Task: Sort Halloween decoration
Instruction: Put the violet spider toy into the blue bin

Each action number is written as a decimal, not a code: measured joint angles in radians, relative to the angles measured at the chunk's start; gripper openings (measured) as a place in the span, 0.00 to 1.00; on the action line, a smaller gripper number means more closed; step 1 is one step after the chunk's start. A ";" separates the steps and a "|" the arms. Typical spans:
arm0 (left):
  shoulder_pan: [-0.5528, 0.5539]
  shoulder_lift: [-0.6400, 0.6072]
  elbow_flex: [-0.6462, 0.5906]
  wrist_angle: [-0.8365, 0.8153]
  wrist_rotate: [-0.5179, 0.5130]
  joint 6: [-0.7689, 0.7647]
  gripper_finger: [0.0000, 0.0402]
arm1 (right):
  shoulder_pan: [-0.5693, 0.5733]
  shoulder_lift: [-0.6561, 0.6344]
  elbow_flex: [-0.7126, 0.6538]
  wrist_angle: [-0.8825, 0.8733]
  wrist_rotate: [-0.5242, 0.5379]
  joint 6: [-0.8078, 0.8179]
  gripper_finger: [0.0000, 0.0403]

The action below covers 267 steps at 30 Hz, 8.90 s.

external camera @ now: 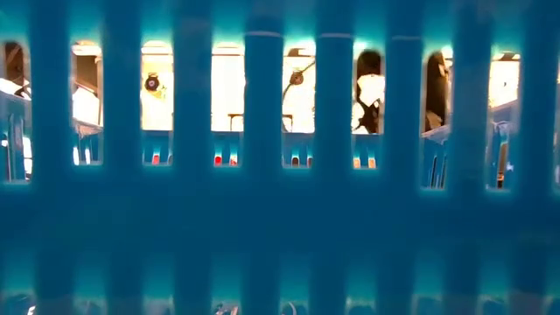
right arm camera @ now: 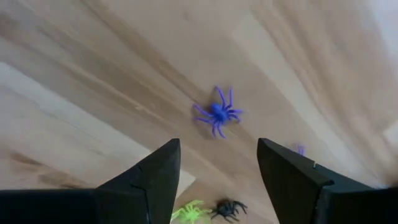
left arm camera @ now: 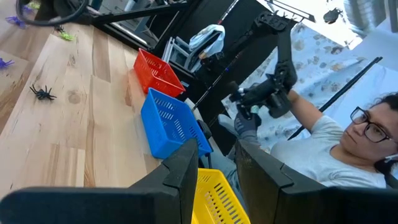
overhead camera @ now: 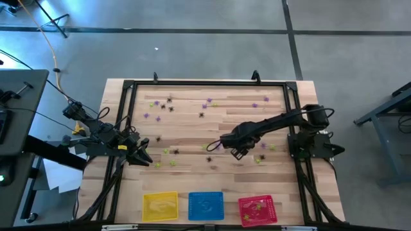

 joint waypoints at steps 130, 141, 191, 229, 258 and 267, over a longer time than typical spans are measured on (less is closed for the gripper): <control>0.000 0.000 0.000 0.000 0.000 0.000 0.23 | 0.176 -0.261 0.241 0.133 -0.070 0.101 0.00; 0.000 0.000 0.000 0.001 0.000 0.000 0.23 | 0.391 -0.134 0.267 0.411 0.070 0.214 0.00; 0.000 0.000 0.000 0.000 0.000 0.000 0.23 | 0.395 0.098 0.267 0.899 -0.186 0.039 0.31; 0.000 0.000 0.000 0.001 0.000 0.000 0.23 | 0.410 0.098 0.267 1.074 -0.049 -0.333 0.53; 0.000 0.000 0.000 0.001 0.000 0.000 0.23 | 0.423 0.098 0.267 0.985 -0.026 -0.024 0.01; 0.000 0.000 0.000 0.001 0.000 0.000 0.23 | 0.422 0.161 0.267 0.841 -0.031 0.049 0.00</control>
